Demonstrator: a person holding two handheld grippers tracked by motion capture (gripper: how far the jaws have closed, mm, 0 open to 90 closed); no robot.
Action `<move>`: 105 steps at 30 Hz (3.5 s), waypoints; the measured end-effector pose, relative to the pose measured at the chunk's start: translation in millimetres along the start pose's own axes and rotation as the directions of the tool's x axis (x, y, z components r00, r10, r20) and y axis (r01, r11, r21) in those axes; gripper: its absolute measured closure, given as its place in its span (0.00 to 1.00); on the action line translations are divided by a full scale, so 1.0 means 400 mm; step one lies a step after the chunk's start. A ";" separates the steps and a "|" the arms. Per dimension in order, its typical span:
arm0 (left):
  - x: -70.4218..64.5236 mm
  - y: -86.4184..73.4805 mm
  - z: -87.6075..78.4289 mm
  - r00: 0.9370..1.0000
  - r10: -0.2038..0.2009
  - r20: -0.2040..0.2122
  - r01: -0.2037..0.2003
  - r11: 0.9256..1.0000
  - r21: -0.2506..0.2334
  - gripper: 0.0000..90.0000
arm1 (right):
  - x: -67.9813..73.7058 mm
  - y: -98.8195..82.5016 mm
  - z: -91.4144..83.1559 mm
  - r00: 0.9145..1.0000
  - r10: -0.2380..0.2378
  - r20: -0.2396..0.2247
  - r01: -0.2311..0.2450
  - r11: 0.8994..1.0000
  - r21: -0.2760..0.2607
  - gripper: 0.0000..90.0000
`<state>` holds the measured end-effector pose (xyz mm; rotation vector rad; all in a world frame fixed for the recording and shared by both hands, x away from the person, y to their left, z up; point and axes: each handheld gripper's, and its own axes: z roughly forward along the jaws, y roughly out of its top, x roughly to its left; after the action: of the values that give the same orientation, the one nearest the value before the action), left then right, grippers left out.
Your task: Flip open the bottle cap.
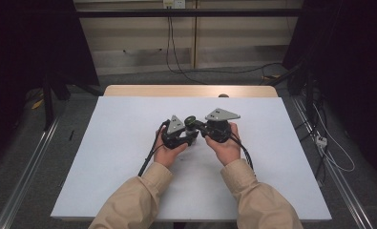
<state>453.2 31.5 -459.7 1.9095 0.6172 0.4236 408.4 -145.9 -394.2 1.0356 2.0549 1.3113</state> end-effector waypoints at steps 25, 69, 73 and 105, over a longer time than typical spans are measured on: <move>0.000 -0.002 0.001 1.000 -0.014 0.001 0.014 1.000 -0.009 0.59 | 0.006 0.020 0.005 1.000 -0.015 0.005 0.015 1.000 -0.008 1.00; -0.001 -0.003 0.000 1.000 -0.006 0.002 0.006 1.000 -0.011 0.59 | 0.016 0.055 0.019 1.000 -0.027 -0.005 0.027 0.999 -0.040 1.00; 0.000 -0.003 0.000 1.000 -0.012 0.004 0.012 1.000 -0.010 0.59 | 0.017 0.056 0.020 1.000 -0.027 -0.006 0.027 0.999 -0.040 1.00; -0.006 -0.004 -0.002 1.000 0.013 -0.005 -0.013 1.000 -0.011 0.59 | 0.013 0.053 0.033 1.000 -0.023 0.000 0.023 0.999 -0.041 1.00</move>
<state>450.6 31.2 -460.8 1.9031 0.6051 0.4396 422.1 -129.0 -380.6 0.9906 2.0257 1.3369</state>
